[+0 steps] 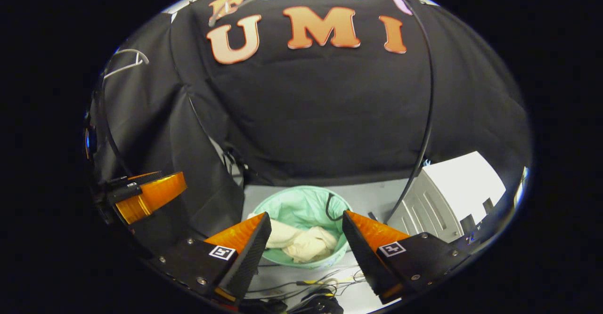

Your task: Grasp the clothes on the hanger with both hands and then place them into the laundry hamper below.

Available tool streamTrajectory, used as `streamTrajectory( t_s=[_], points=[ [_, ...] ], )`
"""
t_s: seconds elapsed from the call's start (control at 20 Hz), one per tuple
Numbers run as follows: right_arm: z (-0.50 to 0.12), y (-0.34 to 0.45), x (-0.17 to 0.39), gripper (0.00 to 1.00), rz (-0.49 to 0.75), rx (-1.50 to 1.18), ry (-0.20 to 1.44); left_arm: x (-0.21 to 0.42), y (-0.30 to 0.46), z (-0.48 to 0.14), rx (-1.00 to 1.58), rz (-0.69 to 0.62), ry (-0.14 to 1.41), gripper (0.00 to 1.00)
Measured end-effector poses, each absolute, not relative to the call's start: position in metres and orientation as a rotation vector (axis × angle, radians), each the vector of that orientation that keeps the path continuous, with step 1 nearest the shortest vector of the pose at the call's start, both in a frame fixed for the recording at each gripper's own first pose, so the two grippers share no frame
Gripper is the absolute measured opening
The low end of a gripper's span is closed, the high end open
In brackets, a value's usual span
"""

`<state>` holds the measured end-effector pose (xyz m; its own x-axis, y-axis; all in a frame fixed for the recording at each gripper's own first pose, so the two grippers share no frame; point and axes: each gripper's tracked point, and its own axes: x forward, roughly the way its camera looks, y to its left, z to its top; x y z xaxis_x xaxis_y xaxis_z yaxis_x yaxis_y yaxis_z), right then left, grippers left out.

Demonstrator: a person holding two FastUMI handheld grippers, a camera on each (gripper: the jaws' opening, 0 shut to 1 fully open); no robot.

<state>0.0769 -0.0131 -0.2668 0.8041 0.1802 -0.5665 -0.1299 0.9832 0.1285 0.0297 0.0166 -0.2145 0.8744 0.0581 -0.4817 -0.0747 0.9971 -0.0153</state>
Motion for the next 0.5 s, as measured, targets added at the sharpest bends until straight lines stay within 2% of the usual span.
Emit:
streamTrajectory(
  t_s=[0.05,0.3,0.35,0.5],
  points=[
    [-0.240,-0.009,0.074,0.95,0.150,0.091,0.557,0.027,0.023,-0.191,-0.029,0.069,0.455,0.97],
    [-0.096,-0.012,0.062,0.94,0.099,0.076,0.279,0.017,0.037,-0.068,-0.010,0.055,0.218,0.99],
    [-0.068,-0.011,0.060,0.95,0.103,0.083,0.228,0.013,0.039,-0.043,-0.019,0.055,0.173,0.95],
    [-0.002,-0.024,0.048,0.94,0.112,0.060,0.118,-0.002,0.029,0.015,-0.053,0.079,0.055,0.99]
  ],
)
